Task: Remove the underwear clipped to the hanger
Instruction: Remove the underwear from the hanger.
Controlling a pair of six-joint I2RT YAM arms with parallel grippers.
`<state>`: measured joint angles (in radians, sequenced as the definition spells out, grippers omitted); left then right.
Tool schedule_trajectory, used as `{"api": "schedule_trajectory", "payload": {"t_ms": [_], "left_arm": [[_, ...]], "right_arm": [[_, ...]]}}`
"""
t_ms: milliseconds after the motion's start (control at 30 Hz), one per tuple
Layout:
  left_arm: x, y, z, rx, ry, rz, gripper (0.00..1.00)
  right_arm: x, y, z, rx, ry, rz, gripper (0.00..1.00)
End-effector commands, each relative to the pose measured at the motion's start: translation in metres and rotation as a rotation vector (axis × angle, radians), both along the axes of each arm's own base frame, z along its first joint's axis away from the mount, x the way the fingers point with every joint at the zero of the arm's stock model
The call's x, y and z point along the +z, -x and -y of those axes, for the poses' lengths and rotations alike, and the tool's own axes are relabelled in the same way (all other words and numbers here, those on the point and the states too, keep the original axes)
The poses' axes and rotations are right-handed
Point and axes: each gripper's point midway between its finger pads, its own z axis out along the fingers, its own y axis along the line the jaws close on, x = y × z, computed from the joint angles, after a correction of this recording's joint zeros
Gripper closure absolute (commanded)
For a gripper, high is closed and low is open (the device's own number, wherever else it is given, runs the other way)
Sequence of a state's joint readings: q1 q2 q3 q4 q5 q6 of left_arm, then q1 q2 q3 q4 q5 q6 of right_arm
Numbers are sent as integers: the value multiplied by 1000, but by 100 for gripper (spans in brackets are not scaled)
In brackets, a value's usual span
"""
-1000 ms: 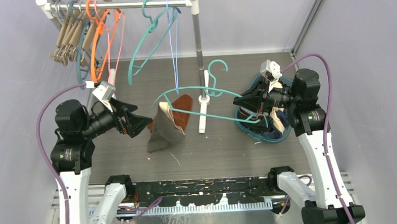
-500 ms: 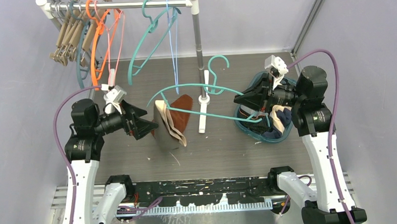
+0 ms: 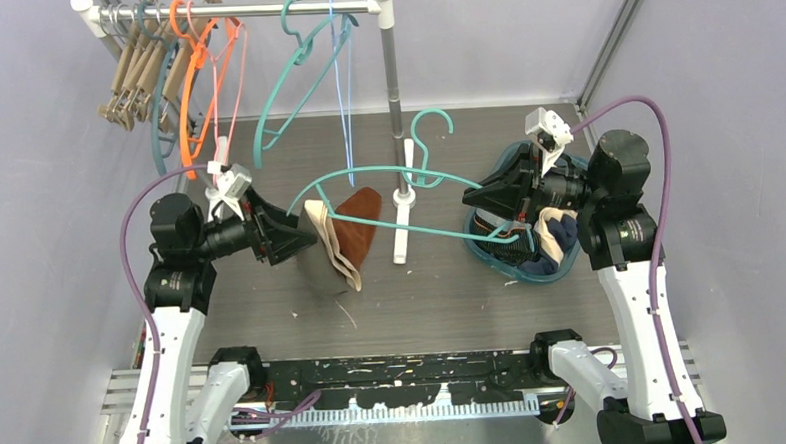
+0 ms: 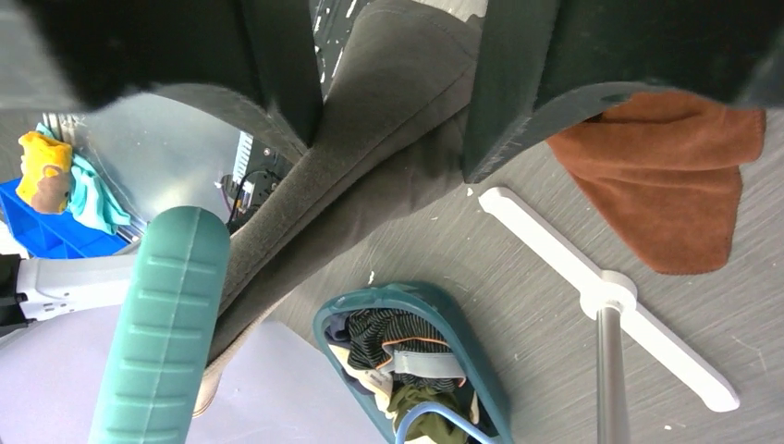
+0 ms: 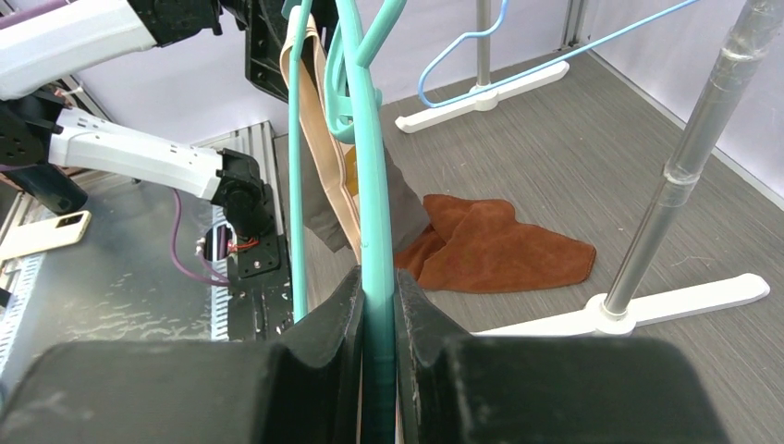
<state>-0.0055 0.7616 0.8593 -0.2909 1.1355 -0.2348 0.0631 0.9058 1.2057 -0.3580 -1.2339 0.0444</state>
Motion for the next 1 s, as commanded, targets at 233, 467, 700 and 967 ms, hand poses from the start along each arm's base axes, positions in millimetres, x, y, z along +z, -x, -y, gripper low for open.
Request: {"api": "schedule_trajectory", "payload": {"t_ms": [233, 467, 700, 967], "left_arm": [[18, 9, 7, -69, 50, 54, 79], [17, 18, 6, -88, 24, 79, 89], [16, 25, 3, -81, -12, 96, 100], [20, 20, -7, 7, -50, 95, 100]], "right_arm": [[7, -3, 0, 8, -10, 53, 99], [0, -8, 3, -24, 8, 65, 99], [-8, -13, 9, -73, 35, 82, 99], [-15, -18, 15, -121, 70, 102, 99]]}}
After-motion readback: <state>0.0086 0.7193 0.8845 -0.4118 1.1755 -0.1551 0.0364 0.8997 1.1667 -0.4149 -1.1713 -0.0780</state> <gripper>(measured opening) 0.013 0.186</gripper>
